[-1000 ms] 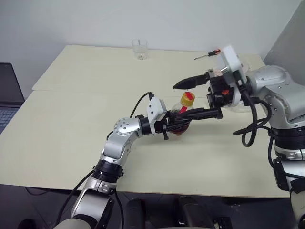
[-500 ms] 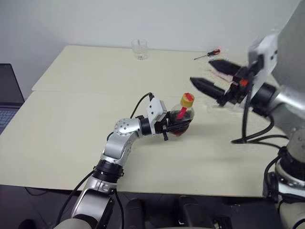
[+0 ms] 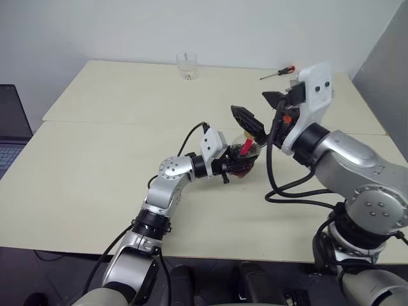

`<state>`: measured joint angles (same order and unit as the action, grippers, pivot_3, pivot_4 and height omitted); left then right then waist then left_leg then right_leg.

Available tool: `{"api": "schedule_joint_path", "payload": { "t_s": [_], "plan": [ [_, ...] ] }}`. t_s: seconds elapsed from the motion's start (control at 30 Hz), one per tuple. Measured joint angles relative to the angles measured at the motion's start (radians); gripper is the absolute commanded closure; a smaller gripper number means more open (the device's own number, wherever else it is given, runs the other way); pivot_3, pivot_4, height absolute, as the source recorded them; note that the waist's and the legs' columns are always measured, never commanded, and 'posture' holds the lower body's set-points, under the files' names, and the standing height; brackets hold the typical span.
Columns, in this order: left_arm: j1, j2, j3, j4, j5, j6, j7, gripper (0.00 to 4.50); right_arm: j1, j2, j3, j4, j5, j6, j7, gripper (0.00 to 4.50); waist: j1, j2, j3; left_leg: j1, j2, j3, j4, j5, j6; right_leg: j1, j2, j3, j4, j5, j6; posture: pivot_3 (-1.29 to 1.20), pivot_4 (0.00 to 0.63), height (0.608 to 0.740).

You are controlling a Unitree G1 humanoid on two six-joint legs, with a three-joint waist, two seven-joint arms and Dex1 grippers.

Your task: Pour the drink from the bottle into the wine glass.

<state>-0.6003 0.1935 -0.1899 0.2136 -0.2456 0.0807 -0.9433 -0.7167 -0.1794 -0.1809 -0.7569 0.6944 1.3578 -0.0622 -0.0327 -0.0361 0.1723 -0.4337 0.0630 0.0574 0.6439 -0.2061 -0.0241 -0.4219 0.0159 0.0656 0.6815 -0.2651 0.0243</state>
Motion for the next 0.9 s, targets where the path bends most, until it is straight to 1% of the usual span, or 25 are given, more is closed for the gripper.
{"api": "schedule_joint_path", "payload": {
  "t_s": [0.2,0.33,0.77,0.9],
  "plan": [
    [0.000,0.001,0.000,0.000,0.000,-0.001,0.014,3.13,0.010,0.036,0.013,0.008,-0.021,0.000,-0.029,0.00,0.000,0.000,0.000,0.000,0.000,0.000,0.000,0.000,0.000,0.000,0.000,0.000,0.000,0.000,0.001,0.00,0.150,0.740],
    [0.000,0.002,0.000,0.000,0.000,-0.002,0.016,3.13,0.043,0.058,0.007,0.020,-0.047,-0.008,-0.039,0.00,0.000,0.000,0.000,0.000,0.000,0.000,0.000,0.000,0.000,0.000,0.000,0.000,0.000,-0.001,0.001,0.00,0.150,0.740],
    [0.000,0.000,-0.001,0.000,0.001,-0.003,0.015,3.13,0.090,0.067,-0.013,0.020,-0.046,-0.038,-0.026,0.00,-0.001,0.000,0.000,0.000,0.000,0.000,0.000,0.000,0.000,0.000,0.000,0.000,0.000,-0.001,0.002,0.00,0.150,0.740],
    [0.000,-0.001,-0.001,0.006,0.009,-0.003,0.013,3.13,0.118,0.047,-0.016,0.007,-0.039,-0.045,-0.001,0.00,0.000,0.000,0.000,0.000,0.000,0.000,0.000,0.000,0.000,0.000,0.000,0.000,0.000,-0.001,0.002,0.00,0.150,0.740]
  ]
}}
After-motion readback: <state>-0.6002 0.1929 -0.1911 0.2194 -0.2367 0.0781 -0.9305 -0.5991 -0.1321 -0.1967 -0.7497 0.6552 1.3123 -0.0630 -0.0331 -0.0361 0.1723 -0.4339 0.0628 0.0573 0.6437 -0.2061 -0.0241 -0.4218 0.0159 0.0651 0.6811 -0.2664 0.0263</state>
